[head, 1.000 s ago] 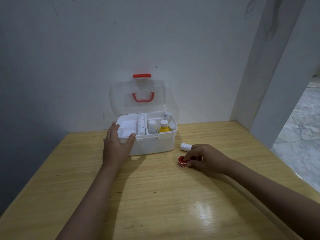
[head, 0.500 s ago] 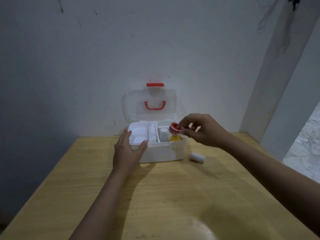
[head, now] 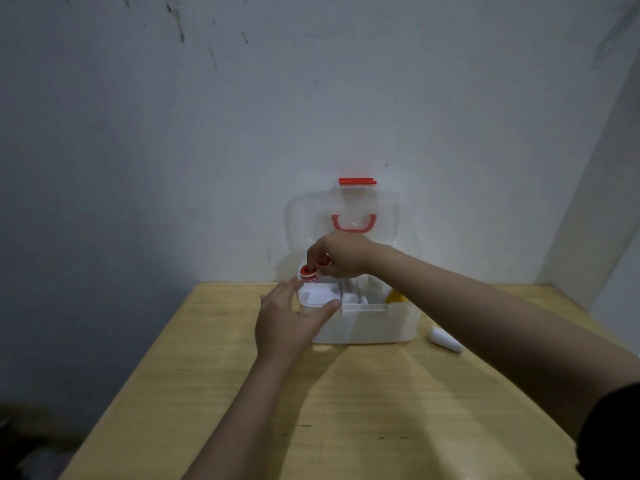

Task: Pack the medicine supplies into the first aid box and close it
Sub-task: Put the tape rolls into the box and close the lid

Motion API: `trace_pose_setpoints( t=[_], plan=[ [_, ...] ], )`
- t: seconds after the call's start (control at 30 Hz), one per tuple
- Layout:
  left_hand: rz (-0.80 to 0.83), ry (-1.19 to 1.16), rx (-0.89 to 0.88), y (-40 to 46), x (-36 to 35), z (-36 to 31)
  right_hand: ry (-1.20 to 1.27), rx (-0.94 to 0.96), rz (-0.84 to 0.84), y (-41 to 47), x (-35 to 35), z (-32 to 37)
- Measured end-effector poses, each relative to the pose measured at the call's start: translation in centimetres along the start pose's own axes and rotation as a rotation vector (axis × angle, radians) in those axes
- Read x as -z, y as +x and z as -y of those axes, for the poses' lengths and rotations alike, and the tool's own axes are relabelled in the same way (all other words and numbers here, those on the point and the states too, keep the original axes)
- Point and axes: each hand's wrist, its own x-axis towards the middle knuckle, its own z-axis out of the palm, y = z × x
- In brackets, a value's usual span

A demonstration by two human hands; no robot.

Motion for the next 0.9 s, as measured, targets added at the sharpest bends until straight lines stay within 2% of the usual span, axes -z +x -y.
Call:
trace_pose_setpoints(
  t=[0.23, 0.43, 0.57, 0.7, 0.9],
  plan=[
    [0.008, -0.010, -0.002, -0.3, -0.1, 0.0, 0.064, -0.034, 0.072, 0.1, -0.5, -0.5],
    [0.020, 0.002, 0.004, -0.4, -0.1, 0.0, 0.172, -0.078, -0.066, -2.4, 2.4, -1.0],
    [0.018, -0.023, 0.030, -0.6, -0.3, 0.1, 0.200, -0.164, -0.185, -7.5, 4.2, -3.0],
    [0.012, -0.042, 0.038, -0.8, -0.4, 0.0, 0.225, -0.303, -0.272, -14.0, 3.2, -6.0],
    [0.016, -0.041, 0.078, -0.8, -0.8, -0.1, 0.301, -0.492, -0.168, -21.1, -2.4, -8.5]
  ],
)
